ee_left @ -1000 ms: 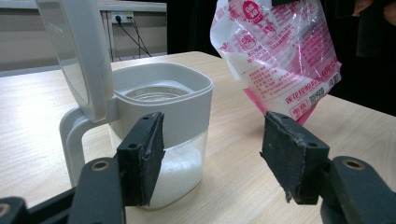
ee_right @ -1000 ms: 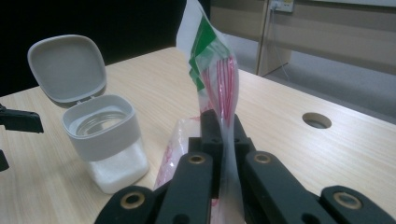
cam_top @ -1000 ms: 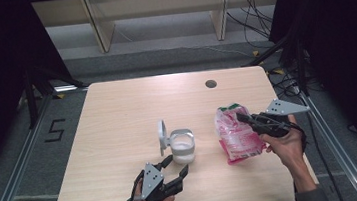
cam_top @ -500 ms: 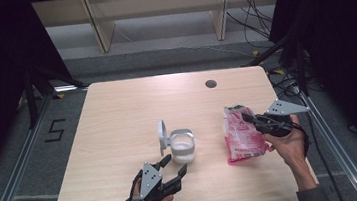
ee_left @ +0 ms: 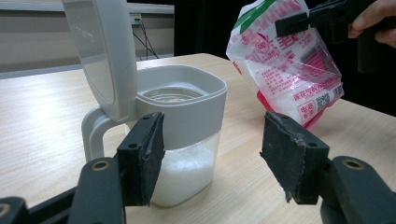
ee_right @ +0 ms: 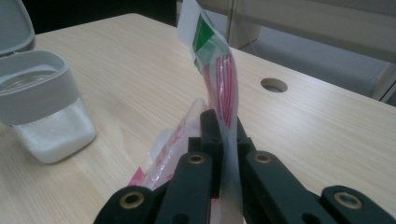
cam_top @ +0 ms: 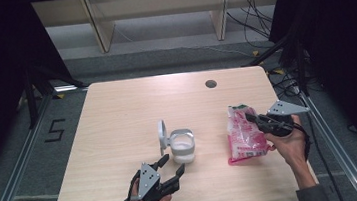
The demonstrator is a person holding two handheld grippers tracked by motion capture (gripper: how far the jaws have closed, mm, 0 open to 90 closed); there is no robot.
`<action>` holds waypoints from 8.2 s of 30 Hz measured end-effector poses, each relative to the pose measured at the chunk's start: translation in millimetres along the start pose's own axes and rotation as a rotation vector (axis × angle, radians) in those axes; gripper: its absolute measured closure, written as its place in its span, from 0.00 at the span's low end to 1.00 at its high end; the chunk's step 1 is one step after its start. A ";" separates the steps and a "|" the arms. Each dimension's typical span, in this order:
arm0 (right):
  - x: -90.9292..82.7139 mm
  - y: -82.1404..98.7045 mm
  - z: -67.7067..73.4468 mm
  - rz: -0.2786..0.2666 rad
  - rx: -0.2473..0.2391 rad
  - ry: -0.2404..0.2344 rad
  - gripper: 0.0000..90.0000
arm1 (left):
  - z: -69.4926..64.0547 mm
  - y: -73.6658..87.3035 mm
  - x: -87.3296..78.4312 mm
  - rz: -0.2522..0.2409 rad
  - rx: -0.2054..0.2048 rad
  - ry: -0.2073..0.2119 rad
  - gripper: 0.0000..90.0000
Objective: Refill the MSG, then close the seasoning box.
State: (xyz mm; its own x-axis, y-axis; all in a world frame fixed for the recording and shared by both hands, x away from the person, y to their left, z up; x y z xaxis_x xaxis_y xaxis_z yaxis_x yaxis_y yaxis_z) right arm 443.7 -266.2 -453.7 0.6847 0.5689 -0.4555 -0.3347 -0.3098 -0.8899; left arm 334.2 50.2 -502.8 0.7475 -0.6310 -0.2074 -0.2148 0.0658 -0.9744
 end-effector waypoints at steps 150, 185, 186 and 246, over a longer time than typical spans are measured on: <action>4.6 38.0 79.5 0.100 0.089 -0.001 0.46 | 60.5 -24.4 -23.7 0.016 0.011 -0.137 0.90; -0.6 37.1 86.1 0.096 0.073 -0.035 0.46 | 40.1 -41.4 -0.2 -0.003 0.050 -0.078 0.99; -0.7 37.1 86.2 0.095 0.074 -0.036 0.46 | 39.0 -41.5 0.2 -0.003 0.045 -0.077 0.99; -1.0 46.0 100.9 0.113 0.093 -0.079 0.30 | 25.1 -16.3 -36.7 0.002 0.030 -0.058 0.30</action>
State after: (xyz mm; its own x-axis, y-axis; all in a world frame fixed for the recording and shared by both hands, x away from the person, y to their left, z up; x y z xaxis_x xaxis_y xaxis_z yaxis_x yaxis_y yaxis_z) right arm 362.3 -204.2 -496.4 0.5877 0.5936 -0.5498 -0.4676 -0.3054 -0.8295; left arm 326.0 91.7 -481.4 0.7826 -0.5848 -0.2136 -0.1985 0.0908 -0.9759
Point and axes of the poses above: each handheld gripper's, and its own axes: x roughly forward along the jaws, y roughly out of its underside, z roughly to its left, the point moved 6 cm from there along x, roughly forward along the jaws, and after that the axes turned 2 degrees about z, right-handed, at the moved point
